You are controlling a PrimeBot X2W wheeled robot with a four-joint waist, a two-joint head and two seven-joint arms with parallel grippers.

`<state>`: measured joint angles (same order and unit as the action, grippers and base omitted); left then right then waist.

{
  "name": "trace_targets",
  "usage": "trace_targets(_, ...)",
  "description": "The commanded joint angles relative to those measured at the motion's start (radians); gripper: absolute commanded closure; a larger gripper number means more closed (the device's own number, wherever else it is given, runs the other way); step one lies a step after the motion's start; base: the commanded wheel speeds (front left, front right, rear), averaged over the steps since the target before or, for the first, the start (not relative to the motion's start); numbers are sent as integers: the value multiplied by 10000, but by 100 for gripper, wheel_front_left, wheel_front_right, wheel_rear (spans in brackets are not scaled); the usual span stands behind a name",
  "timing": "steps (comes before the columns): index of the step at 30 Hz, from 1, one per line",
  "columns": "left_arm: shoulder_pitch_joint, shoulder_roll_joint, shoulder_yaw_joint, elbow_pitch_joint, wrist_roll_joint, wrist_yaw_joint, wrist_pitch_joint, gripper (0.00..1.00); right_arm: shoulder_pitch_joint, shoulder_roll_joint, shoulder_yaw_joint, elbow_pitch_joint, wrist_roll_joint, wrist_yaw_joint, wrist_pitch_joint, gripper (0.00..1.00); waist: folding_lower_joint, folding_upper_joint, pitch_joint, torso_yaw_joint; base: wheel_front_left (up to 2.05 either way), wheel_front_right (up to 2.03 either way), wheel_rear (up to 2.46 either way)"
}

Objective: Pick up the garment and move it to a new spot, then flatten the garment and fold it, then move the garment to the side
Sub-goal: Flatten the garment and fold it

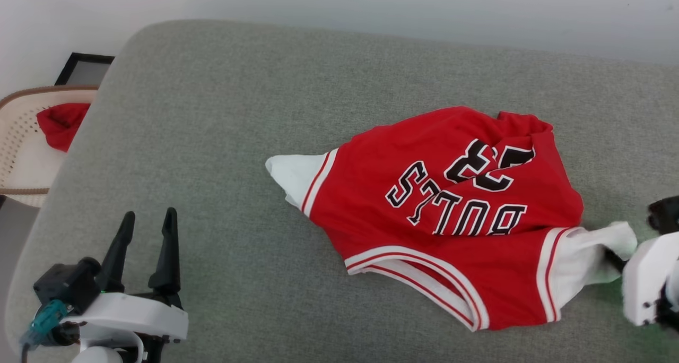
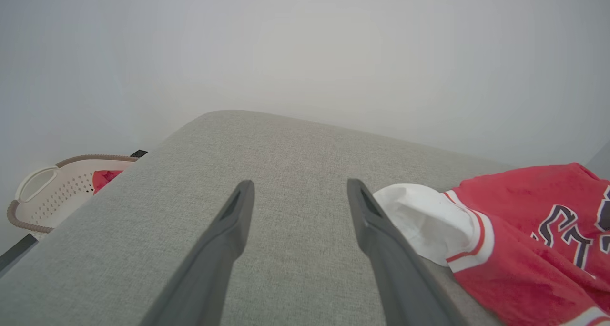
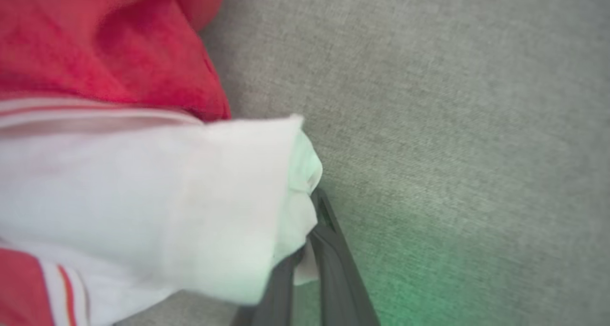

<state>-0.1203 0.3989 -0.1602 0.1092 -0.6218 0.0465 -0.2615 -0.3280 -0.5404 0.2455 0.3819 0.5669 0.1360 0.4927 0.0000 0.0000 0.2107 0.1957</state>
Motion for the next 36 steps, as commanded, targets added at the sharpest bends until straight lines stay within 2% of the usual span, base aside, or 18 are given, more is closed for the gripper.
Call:
trace_targets(1,52,-72,80,49,103,-69,-42,0,74,-332,-141,241,90,-95,171,100,0,0,-31,-71,0,0,0)
trace_targets(14,186,-258,163,327,347,-347,-42,0,212,-1826,-1149,-9,64,-60,634,100,0,0,-274,-397,0,0,0)
trace_targets(20,71,-281,82,417,373,-438,-42,0,408,-1970,-1601,447,-83,-60,676,100,0,0,-234,-388,0,0,0)
trace_targets(25,-31,-287,-4,520,428,-468,-42,0,363,-1688,-1944,1152,-239,-60,391,100,0,0,-172,-340,0,0,0)
trace_targets(26,-70,-282,-19,533,441,-472,-42,0,296,-1650,-1993,1287,-340,-60,299,95,0,0,-158,-333,0,0,0)
trace_targets(27,-93,-272,-18,545,446,-474,-42,0,217,-1564,-2030,1414,-391,-60,197,79,0,0,-148,-335,0,0,0)
trace_targets(28,-96,-251,-20,558,454,-465,-42,0,144,-1446,-2045,1518,-421,-60,109,59,0,0,-142,-349,0,0,0)
trace_targets(29,-97,-234,-20,562,463,-459,-42,0,86,-1390,-2026,1585,-474,-60,22,0,0,0,-142,-363,0,0,0)
trace_targets(36,47,-23,-21,406,535,-390,-2,0,-257,-1166,-1946,1469,-730,-60,-551,0,0,0,-219,-668,0,0,0)
